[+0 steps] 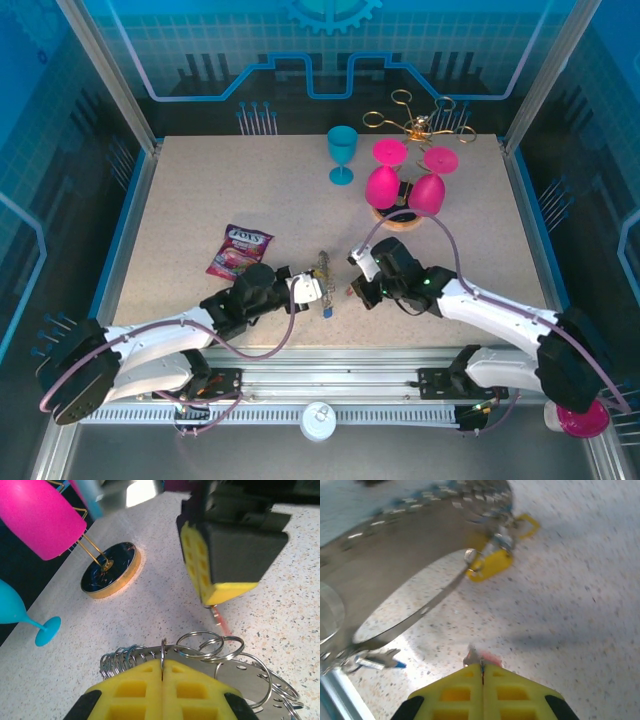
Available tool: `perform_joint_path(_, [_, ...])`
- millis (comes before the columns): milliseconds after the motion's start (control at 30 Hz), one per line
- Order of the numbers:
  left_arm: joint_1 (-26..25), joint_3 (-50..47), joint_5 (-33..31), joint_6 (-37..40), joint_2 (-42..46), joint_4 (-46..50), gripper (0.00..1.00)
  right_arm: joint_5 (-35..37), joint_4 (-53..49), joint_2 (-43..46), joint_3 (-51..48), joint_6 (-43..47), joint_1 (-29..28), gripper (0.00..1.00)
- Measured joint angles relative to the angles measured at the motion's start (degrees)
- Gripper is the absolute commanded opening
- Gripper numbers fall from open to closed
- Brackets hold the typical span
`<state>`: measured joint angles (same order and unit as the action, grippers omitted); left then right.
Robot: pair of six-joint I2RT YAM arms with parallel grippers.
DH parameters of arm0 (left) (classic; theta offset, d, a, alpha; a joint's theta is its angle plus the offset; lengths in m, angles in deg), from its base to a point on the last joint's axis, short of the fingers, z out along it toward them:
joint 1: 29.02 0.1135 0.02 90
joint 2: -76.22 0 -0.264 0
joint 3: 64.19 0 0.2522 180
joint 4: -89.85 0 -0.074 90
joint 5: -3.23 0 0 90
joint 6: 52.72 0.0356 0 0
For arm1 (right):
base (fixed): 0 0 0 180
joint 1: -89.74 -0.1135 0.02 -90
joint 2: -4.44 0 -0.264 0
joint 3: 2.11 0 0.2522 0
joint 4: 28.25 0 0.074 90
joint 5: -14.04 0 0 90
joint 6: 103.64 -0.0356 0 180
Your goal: Put the keys on the keyring
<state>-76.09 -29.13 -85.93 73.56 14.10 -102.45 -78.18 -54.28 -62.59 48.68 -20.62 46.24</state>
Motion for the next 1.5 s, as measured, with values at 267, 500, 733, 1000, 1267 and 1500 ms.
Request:
perform_joint_path(267, [1.01, 0.0, 0.5, -2.4, 1.31, 1.6, 0.0, -11.23, 3.26, 2.95, -0.7, 15.69, 1.36, 0.0])
perform_joint_path(500, [1.66, -0.02, 2.8, -4.74, 1.57, 2.27, 0.0, -19.45, 2.73, 2.89, 1.05, 25.31, 2.05, 0.0])
perform_joint_path(733, [1.81, 0.0, 5.07, -5.05, 1.57, 2.73, 0.0, -24.41, 2.6, 0.63, 3.34, 29.88, 2.05, 0.0])
perform_joint_path(1000, [1.97, 0.0, 6.64, -6.27, 1.57, 3.04, 0.0, -25.05, 4.24, -0.35, 3.58, 30.45, 2.05, 0.0])
perform_joint_path(1267, [2.03, 0.0, 7.15, -6.38, 1.57, 3.1, 0.0, -22.77, 6.8, -0.52, 3.58, 30.4, 1.95, 0.0])
perform_joint_path(1500, [2.03, 0.0, 7.17, -6.36, 1.57, 3.13, 0.0, -22.18, 8.02, -2.01, 3.58, 30.38, 1.84, 0.0])
